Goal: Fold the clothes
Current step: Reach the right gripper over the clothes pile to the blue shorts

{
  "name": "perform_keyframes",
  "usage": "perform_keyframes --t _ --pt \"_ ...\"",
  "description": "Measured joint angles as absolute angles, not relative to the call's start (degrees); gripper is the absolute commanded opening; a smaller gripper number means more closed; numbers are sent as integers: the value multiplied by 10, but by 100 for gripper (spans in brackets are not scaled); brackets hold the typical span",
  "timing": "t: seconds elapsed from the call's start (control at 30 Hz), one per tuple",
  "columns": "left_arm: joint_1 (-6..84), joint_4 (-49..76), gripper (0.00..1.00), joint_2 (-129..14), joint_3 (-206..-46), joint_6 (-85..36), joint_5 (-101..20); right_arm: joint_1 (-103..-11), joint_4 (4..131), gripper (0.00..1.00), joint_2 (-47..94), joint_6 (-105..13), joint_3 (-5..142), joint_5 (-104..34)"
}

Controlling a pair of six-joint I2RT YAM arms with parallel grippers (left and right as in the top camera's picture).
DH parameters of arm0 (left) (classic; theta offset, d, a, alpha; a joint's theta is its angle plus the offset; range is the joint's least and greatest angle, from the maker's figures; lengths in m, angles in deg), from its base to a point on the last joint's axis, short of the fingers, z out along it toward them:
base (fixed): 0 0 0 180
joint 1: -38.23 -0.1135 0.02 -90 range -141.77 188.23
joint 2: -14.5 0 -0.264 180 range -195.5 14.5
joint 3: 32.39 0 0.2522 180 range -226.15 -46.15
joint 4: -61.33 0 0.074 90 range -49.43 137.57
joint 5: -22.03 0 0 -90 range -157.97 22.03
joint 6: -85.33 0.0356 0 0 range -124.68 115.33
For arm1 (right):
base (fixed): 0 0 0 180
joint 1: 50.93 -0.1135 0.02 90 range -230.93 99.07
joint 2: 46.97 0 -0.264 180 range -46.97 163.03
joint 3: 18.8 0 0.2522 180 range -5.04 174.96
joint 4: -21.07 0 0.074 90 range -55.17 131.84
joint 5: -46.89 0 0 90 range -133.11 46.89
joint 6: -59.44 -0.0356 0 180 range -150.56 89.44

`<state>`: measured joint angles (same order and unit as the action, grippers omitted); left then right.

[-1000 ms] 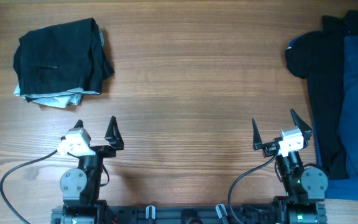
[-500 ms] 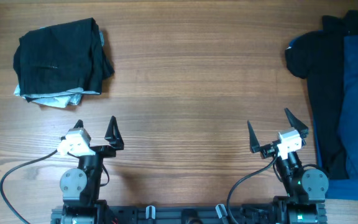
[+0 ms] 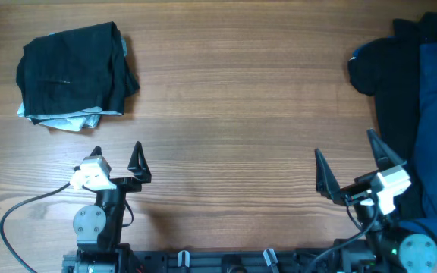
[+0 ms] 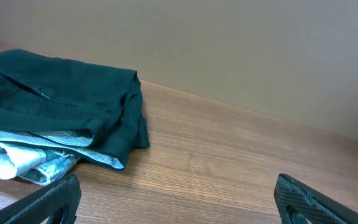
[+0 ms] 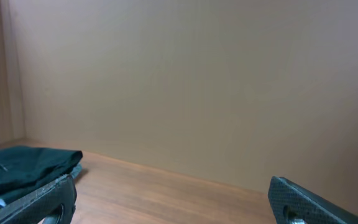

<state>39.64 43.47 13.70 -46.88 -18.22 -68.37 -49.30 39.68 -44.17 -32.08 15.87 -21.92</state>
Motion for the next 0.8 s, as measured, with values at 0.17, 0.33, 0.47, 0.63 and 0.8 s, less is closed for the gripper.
perform_keyframes --t 0.17,0.33,0.47,0.63,0.8 --pt "396 435 100 137 -469 -182 -684 -493 442 100 -367 -325 256 -219" --pt "396 434 100 137 -469 -182 -684 -493 519 100 -247 -322 398 -229" --pt "396 434 100 137 -469 -182 -684 -493 604 100 -109 -320 527 -299" --pt "396 434 100 137 -468 -182 -684 -493 726 100 94 -295 691 -437" --pt "396 434 100 136 -468 -182 -684 -469 745 100 296 -209 813 -581"
